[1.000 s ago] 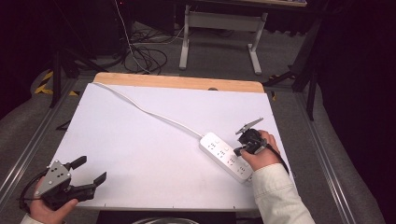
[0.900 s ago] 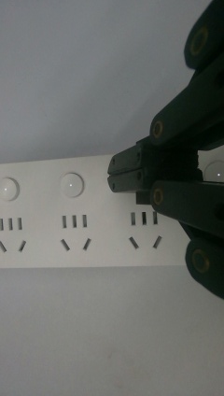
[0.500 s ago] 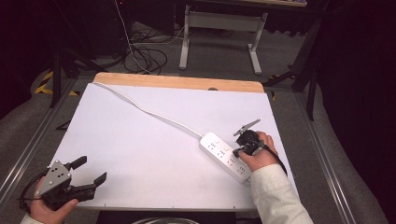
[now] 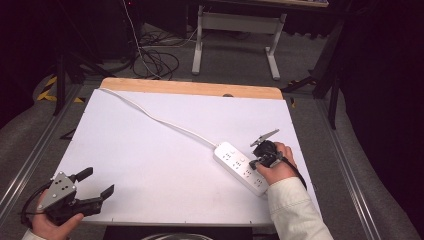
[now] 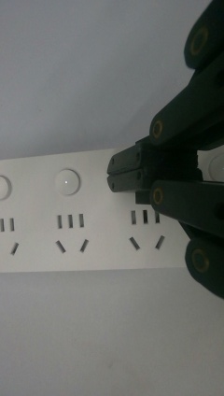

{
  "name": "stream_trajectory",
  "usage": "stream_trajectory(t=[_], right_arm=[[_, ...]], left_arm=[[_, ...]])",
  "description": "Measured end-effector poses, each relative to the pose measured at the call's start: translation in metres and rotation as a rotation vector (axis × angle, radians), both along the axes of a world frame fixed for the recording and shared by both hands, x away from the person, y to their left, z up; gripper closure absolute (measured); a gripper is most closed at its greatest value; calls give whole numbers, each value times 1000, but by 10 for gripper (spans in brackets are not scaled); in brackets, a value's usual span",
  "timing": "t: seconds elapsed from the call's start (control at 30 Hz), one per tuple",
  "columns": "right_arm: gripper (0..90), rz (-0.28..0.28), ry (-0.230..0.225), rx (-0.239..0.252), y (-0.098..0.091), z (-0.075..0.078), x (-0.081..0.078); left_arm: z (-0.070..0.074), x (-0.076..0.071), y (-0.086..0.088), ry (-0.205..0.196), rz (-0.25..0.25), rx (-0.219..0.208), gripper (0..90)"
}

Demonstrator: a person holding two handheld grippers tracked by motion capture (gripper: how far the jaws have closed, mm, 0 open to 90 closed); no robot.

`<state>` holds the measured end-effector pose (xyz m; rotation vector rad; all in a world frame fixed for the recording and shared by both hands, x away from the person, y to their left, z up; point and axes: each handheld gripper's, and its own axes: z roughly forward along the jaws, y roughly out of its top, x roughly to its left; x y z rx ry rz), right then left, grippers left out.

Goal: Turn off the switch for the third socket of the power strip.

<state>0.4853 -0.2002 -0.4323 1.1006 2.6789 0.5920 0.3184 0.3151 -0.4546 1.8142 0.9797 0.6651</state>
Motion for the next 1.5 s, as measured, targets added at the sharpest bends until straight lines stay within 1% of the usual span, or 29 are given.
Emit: stream_trajectory(t=[0.1, 0.17, 0.23, 0.27, 0.33, 0.4, 0.43, 0.47, 0.5, 0.53, 0.57, 0.6, 0.63, 0.73, 0.83, 0.9, 0.97, 1.07, 1.33, 1.37, 1.4, 1.43, 1.47, 1.5], right_arm=[[900, 0, -1, -5, 1, 0, -1], [900, -11, -2, -1, 0, 0, -1], [900, -17, -5, 9, -1, -1, -1], [900, -24, -4, 18, -1, -2, -2], [900, -29, 5, 28, -3, -3, -1], [900, -22, -2, 28, -3, -2, -2], [900, -13, -11, 21, -2, -2, -3], [900, -4, -38, 54, -3, 1, -4], [900, 4, -51, 82, -4, 5, -6], [900, 3, -83, 123, -6, 10, -9], [900, -1, -121, 151, -7, 14, -11], [900, 2, -147, 172, -9, 19, -14], [900, 3, -164, 182, -10, 23, -16], [900, 12, -200, 180, -10, 30, -21], [900, 14, -216, 191, -11, 34, -24], [900, 11, -226, 190, -11, 36, -25], [900, 14, -229, 189, -10, 37, -25], [900, 13, -232, 185, -9, 38, -24], [900, 13, -247, 197, -7, 39, -24], [900, 11, -251, 200, -7, 39, -24], [900, 11, -253, 204, -7, 39, -24], [886, 18, -257, 210, -8, 39, -24], [756, 14, -259, 217, -8, 40, -24], [671, 2, -271, 219, -8, 40, -24]], left_arm=[[0, 0, -1, 2, 0, -4, 143], [0, 0, 0, 2, 1, -4, 143], [0, 0, 0, 0, 2, 1, 143], [0, 0, -1, 2, 2, -4, 143], [0, 0, 0, 0, 2, 1, 143], [0, 0, 0, 1, 3, -2, 143], [0, 0, 0, 2, 2, -2, 143], [0, 0, 0, 2, 2, -2, 143], [0, 1, 0, 2, 2, -2, 143], [0, 1, 0, 2, 5, -4, 143], [0, 1, -1, 3, 6, -5, 143], [0, 1, -1, 2, 7, -1, 143], [0, 1, -1, 2, 7, 0, 143], [0, 1, -1, 2, 8, -3, 143], [0, 0, -1, 1, 6, -1, 143], [0, 1, -1, 4, 7, -8, 143], [0, 1, -1, 3, 6, -1, 143], [0, 1, 0, 0, 8, -2, 143], [0, 1, 0, -1, 6, 0, 143], [0, 1, 0, 2, 7, -9, 143], [0, 1, 0, 2, 7, -9, 143], [0, 1, 0, 0, 7, -8, 143], [0, 1, 0, 0, 6, -9, 143], [0, 1, 0, -2, 5, -6, 143]])
